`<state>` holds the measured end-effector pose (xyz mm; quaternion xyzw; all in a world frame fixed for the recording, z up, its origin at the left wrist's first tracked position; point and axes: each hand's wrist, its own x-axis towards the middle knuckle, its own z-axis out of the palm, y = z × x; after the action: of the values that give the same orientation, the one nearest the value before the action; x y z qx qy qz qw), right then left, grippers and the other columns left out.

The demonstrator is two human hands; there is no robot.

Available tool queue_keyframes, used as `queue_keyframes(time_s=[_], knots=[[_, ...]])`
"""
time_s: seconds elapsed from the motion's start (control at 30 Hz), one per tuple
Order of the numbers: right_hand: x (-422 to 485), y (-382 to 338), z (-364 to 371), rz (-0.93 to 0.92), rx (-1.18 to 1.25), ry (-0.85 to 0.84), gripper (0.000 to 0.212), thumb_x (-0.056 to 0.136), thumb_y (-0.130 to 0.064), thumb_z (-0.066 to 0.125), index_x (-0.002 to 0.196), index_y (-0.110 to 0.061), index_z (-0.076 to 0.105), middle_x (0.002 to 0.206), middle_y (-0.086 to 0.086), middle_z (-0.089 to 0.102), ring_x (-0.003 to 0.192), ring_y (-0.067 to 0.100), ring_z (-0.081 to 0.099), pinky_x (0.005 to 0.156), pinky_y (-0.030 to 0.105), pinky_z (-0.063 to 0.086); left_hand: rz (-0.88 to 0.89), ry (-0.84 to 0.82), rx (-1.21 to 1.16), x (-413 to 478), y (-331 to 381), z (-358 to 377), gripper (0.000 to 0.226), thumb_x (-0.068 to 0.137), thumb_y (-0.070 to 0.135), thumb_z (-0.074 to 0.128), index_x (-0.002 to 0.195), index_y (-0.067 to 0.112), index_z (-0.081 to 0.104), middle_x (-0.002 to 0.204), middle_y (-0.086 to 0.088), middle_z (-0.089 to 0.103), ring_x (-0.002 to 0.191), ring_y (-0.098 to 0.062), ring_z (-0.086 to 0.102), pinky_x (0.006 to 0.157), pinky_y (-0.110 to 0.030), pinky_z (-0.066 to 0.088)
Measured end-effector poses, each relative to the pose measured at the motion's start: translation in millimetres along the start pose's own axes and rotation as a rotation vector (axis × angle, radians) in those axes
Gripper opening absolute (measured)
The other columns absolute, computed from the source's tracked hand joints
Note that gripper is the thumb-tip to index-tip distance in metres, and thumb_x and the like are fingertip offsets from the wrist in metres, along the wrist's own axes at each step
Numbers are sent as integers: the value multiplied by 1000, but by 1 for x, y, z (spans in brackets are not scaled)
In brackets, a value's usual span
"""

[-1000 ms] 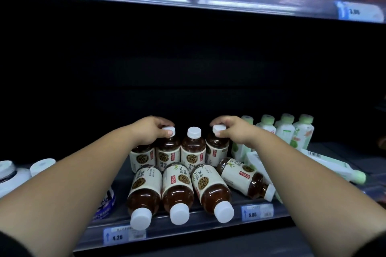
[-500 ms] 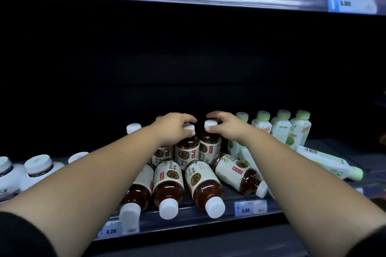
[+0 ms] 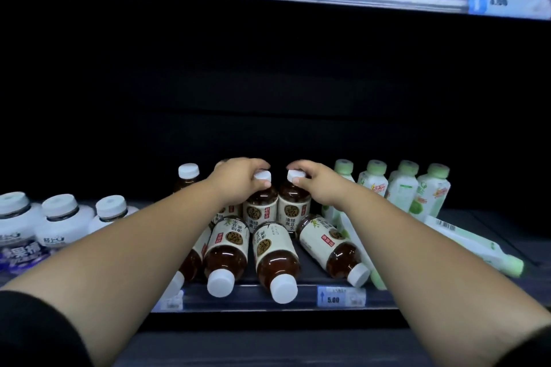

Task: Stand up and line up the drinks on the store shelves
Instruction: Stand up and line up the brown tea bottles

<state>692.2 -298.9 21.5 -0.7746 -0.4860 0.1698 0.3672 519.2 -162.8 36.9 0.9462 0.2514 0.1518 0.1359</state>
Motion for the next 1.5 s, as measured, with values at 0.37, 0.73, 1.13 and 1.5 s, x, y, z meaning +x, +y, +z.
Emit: queue_keyframes(time_s=[0.37, 0.73, 1.13, 1.5], knots=[[-15, -8, 18, -178, -170, 166, 53, 96, -35, 62, 147, -35, 45, 158, 6, 35, 147, 24, 27, 118, 40, 26, -88, 144, -144, -50, -14, -22, 45, 92, 35, 67, 136, 32, 55, 136, 4, 55, 123, -16, 52, 93, -28, 42], [-86, -63, 96, -347, -325, -7, 53, 88, -45, 70, 138, -31, 56, 141, -9, 52, 131, 14, 45, 113, 40, 35, -25, -15, -120, -146, -68, -16, 60, 73, 50, 80, 127, 32, 62, 127, 7, 60, 119, -11, 52, 105, -41, 44], [-132, -89, 154, -195, -522, -5, 65, 65, -45, 89, 117, -21, 59, 125, -5, 52, 113, 18, 51, 93, 33, 44, 40, 7, -159, -186, -103, 17, 78, 54, 35, 95, 120, 24, 54, 129, 5, 45, 119, -18, 46, 102, -31, 39], [-134, -86, 159, -136, -457, 105, 48, 66, -34, 89, 90, -17, 51, 100, -5, 51, 89, 18, 51, 69, 32, 42, 96, 68, -221, -186, -106, 7, 49, 57, 36, 91, 79, 24, 49, 89, 9, 53, 83, -10, 49, 64, -26, 38]])
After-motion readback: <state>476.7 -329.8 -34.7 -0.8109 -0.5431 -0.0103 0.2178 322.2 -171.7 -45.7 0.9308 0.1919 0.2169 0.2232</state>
